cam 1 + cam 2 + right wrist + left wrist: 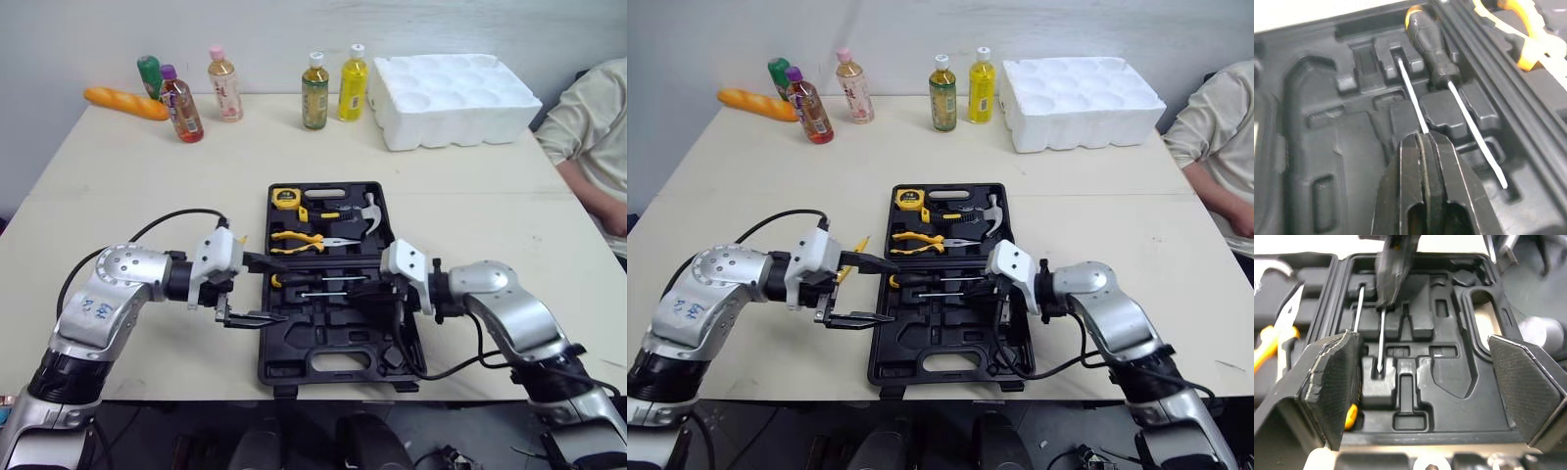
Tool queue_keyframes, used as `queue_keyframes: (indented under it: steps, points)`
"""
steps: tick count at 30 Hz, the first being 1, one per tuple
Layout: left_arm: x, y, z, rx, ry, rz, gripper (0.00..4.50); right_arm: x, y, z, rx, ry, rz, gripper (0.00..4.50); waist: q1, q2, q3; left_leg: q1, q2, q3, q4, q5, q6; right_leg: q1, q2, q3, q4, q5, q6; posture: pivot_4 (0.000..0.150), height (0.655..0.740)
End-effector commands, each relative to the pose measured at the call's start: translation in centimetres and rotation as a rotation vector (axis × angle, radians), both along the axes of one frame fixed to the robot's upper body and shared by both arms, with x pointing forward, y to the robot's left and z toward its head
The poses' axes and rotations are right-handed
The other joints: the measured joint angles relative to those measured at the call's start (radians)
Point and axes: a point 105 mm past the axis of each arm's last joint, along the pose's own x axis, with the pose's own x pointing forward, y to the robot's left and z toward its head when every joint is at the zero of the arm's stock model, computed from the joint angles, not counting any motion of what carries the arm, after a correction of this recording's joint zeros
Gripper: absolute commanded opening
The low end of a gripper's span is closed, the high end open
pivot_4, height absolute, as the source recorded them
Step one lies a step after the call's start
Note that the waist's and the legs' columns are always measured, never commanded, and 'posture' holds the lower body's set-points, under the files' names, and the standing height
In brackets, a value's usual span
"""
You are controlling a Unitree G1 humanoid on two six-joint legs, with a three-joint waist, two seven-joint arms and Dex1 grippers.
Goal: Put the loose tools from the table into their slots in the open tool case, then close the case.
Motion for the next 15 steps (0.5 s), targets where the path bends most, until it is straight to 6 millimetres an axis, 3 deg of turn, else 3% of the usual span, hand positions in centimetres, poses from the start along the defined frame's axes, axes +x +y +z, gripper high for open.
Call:
queue_keyframes:
  steps: [1,4,5,6,7,8,11,15]
  points:
    - [-0.8,2.5,1.0,-0.108,0.043,0.161,4.5,-1.8,-3.1,4.2,0.067,-0.041,-0.056,1.52,0.0,0.001,0.001,0.0,0.0,0.0,0.0,0.0,0.0,0.0,0.0,0.0,0.0,0.0,0.0,0.15,0.74]
    - [-1.9,6.5,-0.1,-0.155,0.113,0.371,4.5,-2.5,-7.5,5.3,0.065,-0.028,-0.211,2.72,0.001,0.0,0.001,0.001,0.001,0.0,0.0,-0.003,0.003,0.003,0.0,0.0,-0.004,0.0,0.0,0.15,0.74]
    - [-2.5,8.1,-0.8,-0.141,0.136,0.436,4.5,-2.8,-9.1,5.5,0.055,-0.022,-0.263,3.42,0.001,0.0,0.001,0.002,0.001,0.0,-0.001,-0.004,0.004,0.003,0.0,0.0,-0.005,0.0,0.0,0.15,0.74]
    - [-3.1,10.0,-1.7,-0.103,0.15,0.498,4.5,-3.0,-10.6,5.6,0.042,-0.018,-0.311,3.61,0.001,0.0,0.001,0.002,0.001,0.0,-0.001,-0.004,0.004,0.004,0.0,0.0,-0.005,0.0,0.0,0.15,0.74]
    - [-3.7,11.9,-2.6,-0.059,0.158,0.561,4.5,-3.3,-12.0,5.7,0.027,-0.015,-0.36,4.19,0.0,0.0,0.001,0.002,0.001,0.0,-0.001,-0.004,0.004,0.003,0.0,0.0,-0.005,0.0,0.0,0.15,0.74]
    - [-4.3,13.7,-3.0,-0.03,0.165,0.624,4.5,-3.5,-13.5,5.8,0.009,-0.013,-0.41,4.49,0.0,0.0,0.001,0.003,0.001,0.0,-0.002,-0.004,0.004,0.004,0.0,0.0,-0.005,0.0,0.0,0.15,0.74]
    - [-6.8,21.7,-2.7,-0.012,0.178,0.913,4.5,-4.6,-19.1,5.6,-0.111,-0.002,-0.579,4.49,0.003,0.0,0.001,0.006,0.001,0.001,-0.007,-0.004,0.004,0.005,-0.001,0.0,-0.007,0.0,0.0,0.15,0.74]
    - [-9.4,27.7,-2.2,0.028,0.147,1.126,4.5,-5.3,-23.0,5.6,-0.197,-0.004,-0.684,4.49,0.001,0.0,0.001,0.006,0.001,0.001,-0.011,-0.004,0.004,0.004,-0.002,0.0,-0.01,-0.001,-0.001,0.15,0.74]
